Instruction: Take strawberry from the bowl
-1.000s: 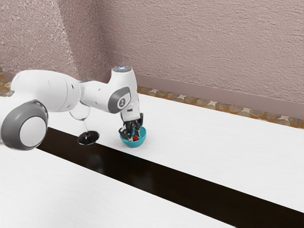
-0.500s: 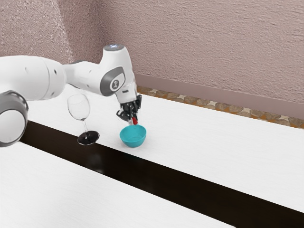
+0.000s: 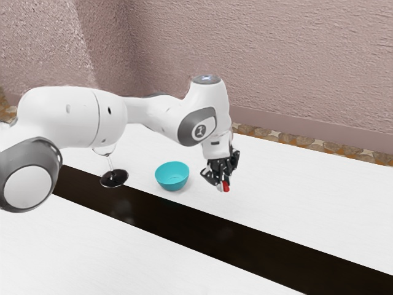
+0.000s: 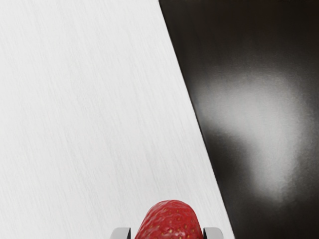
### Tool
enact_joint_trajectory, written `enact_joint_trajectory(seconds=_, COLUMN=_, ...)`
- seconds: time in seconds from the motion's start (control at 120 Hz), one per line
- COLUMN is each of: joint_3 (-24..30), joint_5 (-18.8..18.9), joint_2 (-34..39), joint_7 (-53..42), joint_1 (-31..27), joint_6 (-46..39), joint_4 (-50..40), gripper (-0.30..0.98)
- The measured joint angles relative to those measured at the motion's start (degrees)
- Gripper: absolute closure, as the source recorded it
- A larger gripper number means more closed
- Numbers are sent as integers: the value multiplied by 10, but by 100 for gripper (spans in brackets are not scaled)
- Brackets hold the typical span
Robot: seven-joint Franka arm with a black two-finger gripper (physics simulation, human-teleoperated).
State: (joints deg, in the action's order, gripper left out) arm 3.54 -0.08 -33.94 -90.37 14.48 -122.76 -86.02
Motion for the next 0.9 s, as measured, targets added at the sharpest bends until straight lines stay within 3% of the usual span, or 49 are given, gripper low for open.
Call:
enact_joint_trajectory(seconds=0.125, joint_3=5, joint_5=-1, joint_2=-32, joint_7=6, joint_1=1, joint_6=-3, joint_4=12, gripper=63)
enact_joint_trajectory(seconds=0.258, joint_3=5, joint_5=-1, joint_2=-42, joint_7=12, joint_1=-2, joint_6=-1, joint_4=14, gripper=36)
enact_joint_trajectory(seconds=0.375, joint_3=3, joint_5=-1, joint_2=-33, joint_7=21, joint_1=-3, joint_6=1, joint_4=9, gripper=21)
enact_joint_trajectory(seconds=0.508, joint_3=-2, joint_5=0, joint_2=89, joint_7=58, joint_1=-22, joint_6=18, joint_4=-72, gripper=11)
enact_joint_trajectory(seconds=0.65, joint_3=-21, joint_5=8, joint_2=221, joint_7=122, joint_1=-62, joint_6=97, joint_4=-110, gripper=6)
enact_joint_trajectory(seconds=0.9, joint_3=-74, joint_5=37, joint_2=285, joint_7=256, joint_1=-79, joint_6=210, joint_4=-100, gripper=2)
